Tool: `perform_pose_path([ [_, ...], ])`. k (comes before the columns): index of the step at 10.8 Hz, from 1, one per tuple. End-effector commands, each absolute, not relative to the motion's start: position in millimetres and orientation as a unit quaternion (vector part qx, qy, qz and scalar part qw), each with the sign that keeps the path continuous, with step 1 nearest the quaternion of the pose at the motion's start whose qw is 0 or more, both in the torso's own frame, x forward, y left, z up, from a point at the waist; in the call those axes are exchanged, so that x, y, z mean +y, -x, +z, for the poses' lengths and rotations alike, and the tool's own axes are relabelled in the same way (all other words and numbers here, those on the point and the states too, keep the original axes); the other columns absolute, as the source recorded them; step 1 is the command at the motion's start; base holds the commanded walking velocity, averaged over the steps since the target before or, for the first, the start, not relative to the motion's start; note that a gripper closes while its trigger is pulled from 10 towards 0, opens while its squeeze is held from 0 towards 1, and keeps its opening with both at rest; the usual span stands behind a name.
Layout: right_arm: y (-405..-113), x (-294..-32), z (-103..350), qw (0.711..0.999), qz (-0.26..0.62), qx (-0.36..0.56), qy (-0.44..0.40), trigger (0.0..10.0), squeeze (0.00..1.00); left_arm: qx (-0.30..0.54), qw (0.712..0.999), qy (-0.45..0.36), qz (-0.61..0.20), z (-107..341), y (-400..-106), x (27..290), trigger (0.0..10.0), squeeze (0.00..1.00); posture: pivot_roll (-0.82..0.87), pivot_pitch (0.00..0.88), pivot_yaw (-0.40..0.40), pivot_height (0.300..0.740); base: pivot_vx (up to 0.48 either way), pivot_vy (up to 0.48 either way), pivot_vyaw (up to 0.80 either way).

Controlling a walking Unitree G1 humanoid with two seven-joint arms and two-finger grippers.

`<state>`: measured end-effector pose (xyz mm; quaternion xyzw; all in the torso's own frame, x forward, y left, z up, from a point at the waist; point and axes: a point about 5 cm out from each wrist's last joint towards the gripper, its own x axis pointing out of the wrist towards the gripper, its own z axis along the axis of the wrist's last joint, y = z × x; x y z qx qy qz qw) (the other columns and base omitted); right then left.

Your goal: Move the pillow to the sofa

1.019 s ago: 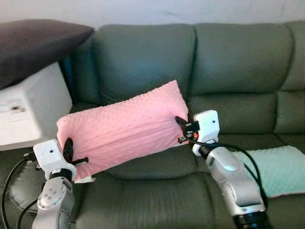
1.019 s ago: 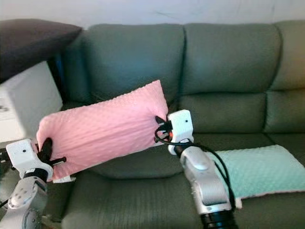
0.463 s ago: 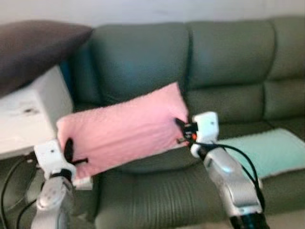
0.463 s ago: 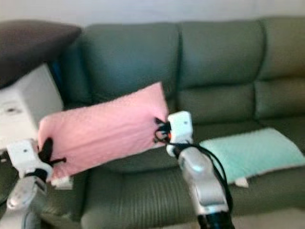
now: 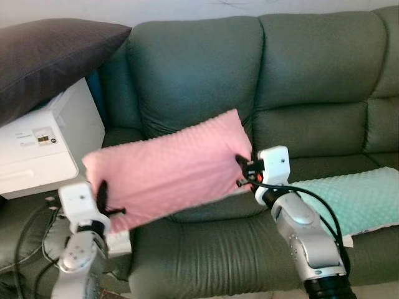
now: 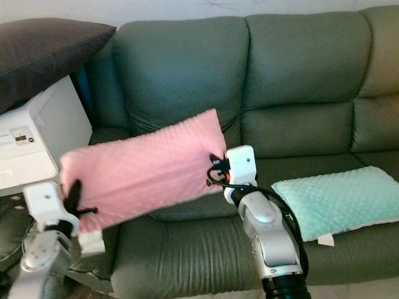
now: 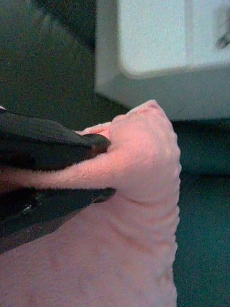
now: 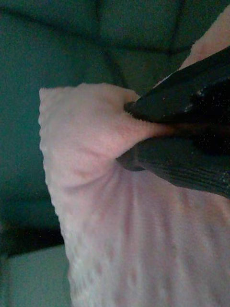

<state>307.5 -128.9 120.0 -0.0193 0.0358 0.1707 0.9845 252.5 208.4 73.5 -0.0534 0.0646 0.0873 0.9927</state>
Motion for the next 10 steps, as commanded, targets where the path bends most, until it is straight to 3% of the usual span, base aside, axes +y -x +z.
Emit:
perform_pose_path([
  [1, -314.8, -142.2, 127.0, 0.99, 0.132, 0.022, 0.036, 10.0, 0.0, 0.073, 0.993, 0.055, 0.073, 64.7, -253.5, 208.8, 10.0, 0.0, -0.19, 0.039, 0.05, 0.74, 0.0, 0.0, 0.0],
  [4, -309.0, -156.9, 119.9, 0.993, 0.091, 0.042, 0.057, 10.0, 0.0, 0.083, 0.995, 0.046, -0.003, 49.5, -270.6, 175.9, 10.0, 0.0, -0.22, 0.07, 0.054, 0.74, 0.0, 0.0, 0.0],
  [6, -300.2, -168.4, 111.3, 0.995, 0.059, 0.061, 0.061, 10.0, 0.0, 0.096, 0.994, 0.058, -0.012, 39.0, -273.2, 163.9, 10.0, 0.0, -0.24, 0.107, 0.058, 0.74, 0.0, 0.0, 0.0],
  [8, -282.5, -192.8, 75.8, 0.988, -0.022, 0.154, -0.021, 10.0, 0.0, 0.109, 0.991, 0.067, -0.037, 26.8, -272.5, 148.3, 10.0, 0.0, -0.25, 0.172, 0.064, 0.74, 0.0, 0.0, 0.0],
  [10, -279.1, -188.7, 62.6, 0.986, -0.008, 0.167, -0.016, 10.0, 0.0, 0.119, 0.99, 0.071, -0.039, 21.1, -271.3, 148.3, 10.0, 0.0, -0.24, 0.215, 0.072, 0.74, 0.0, 0.0, 0.0],
])
